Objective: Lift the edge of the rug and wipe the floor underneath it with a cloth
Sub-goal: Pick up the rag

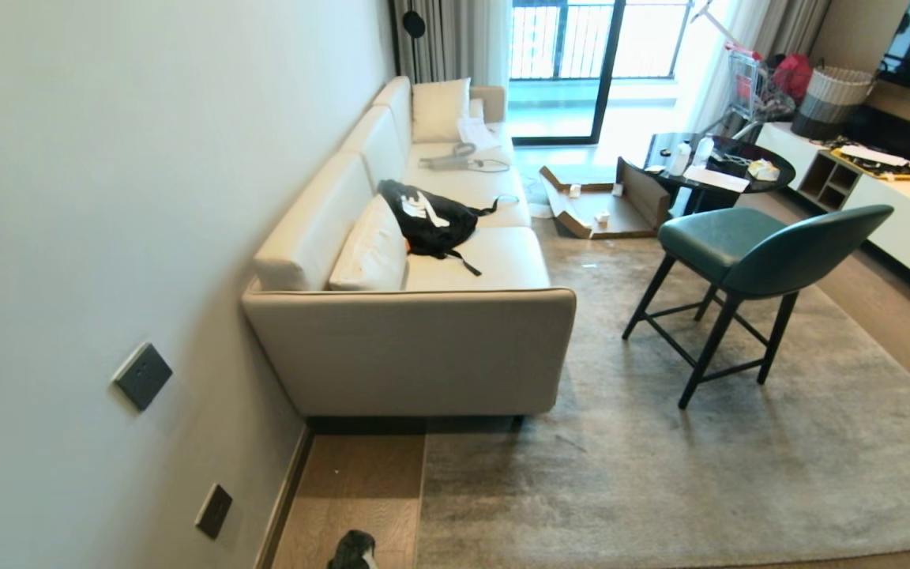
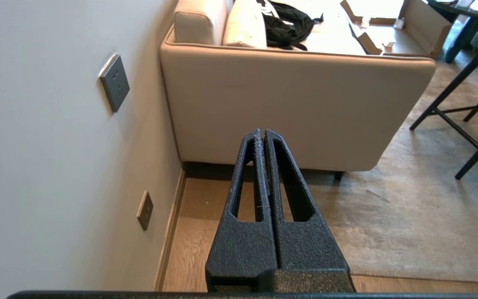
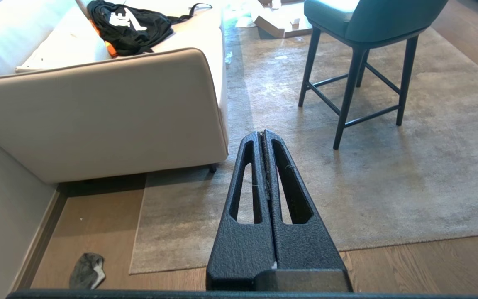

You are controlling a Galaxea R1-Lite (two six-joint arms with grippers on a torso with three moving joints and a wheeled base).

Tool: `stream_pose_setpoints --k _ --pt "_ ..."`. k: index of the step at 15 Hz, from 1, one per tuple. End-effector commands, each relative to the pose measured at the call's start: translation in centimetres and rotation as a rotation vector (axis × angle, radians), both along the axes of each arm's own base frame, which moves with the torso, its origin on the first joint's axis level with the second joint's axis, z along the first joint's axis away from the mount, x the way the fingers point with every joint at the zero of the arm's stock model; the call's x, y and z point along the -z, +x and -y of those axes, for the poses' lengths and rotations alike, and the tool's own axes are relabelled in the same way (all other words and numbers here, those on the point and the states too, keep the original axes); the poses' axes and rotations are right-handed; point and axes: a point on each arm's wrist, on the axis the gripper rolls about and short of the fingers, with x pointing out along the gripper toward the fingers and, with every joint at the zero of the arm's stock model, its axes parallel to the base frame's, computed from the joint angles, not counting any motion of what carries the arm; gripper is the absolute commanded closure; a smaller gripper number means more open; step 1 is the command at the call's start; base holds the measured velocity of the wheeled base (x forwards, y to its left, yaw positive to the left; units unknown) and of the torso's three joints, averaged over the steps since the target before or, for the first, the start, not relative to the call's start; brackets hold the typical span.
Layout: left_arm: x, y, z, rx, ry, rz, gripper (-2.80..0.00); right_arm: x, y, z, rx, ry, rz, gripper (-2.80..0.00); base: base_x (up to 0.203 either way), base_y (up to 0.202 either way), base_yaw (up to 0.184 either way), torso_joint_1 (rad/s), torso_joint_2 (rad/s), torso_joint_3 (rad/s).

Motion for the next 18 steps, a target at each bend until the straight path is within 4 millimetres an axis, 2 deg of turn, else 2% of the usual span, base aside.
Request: stream_pose_setpoints --k 1,7,18 --pt "0.01 0.00 0.00 -0.001 -0.001 0.000 0.00 -0.02 0.01 0.00 0.000 0.001 -0.001 0.00 0.000 0.000 0.000 -0.135 0.35 0.209" --pt "0.01 0.00 0.00 -0.001 -0.001 0.000 0.00 0.00 0.01 0.00 0.000 0.001 -0.002 0.00 0.000 0.000 0.000 -0.147 0.39 0.240" --pt "0.01 0.00 0.00 -0.001 -0.001 0.000 0.00 0.01 0.02 0.00 0.000 0.001 -0.002 0.00 0.000 0.000 0.000 -0.160 0.53 0.361"
